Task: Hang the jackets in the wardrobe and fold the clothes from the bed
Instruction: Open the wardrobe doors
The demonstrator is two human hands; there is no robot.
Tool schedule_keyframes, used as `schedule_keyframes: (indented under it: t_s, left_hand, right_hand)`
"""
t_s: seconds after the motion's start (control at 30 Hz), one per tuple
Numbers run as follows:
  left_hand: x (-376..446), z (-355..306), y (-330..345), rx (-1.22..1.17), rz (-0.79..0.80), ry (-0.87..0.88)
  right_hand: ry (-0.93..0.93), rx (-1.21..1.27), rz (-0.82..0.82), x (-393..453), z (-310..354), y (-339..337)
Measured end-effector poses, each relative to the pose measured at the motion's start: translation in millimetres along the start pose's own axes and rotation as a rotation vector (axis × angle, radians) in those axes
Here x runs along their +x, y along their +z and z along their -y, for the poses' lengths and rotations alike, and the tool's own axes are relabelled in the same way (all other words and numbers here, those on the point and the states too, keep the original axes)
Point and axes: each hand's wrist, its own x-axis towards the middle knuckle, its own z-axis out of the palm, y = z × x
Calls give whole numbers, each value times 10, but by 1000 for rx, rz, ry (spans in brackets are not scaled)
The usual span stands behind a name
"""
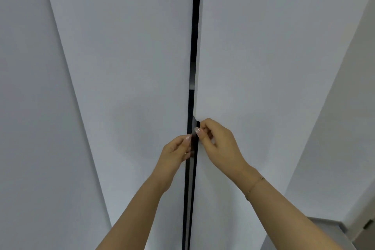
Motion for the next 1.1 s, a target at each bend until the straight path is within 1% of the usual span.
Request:
schedule_keyframes:
  t_s: [0.17,0.37,0.47,0.53,0.63,0.8,0.93,1.1]
  left_hand:
    - [-538,-15,327,-31,-49,9]
    - [-1022,-97,663,-31,-23,15]
    - [-1214,-124,858,2,8,35]
    - [-1354,-135,1013,-15,54,41]
    - [-1537,-161,1272,-36,160,43]
    - [-1805,-189,1832,-67,358,66]
    - [-2002,-160,2301,-97,452,52]
    - [-2097,-176,2738,-35,541,43]
  right_hand:
    - [-76,19,-16,-535,133,-288]
    - [-12,121,4,-1067,293,-680]
    - [30,127,-19,-1328,375,-888]
    - [76,107,-53,-1520,430,-1026]
    - [157,95,-159,-1810,494,-1270]
    - [302,172,-339,-2289,516,-1716]
    - [379,256,-444,-2571,511,-2070]
    - [445,236,-557,-2729,384,-2440]
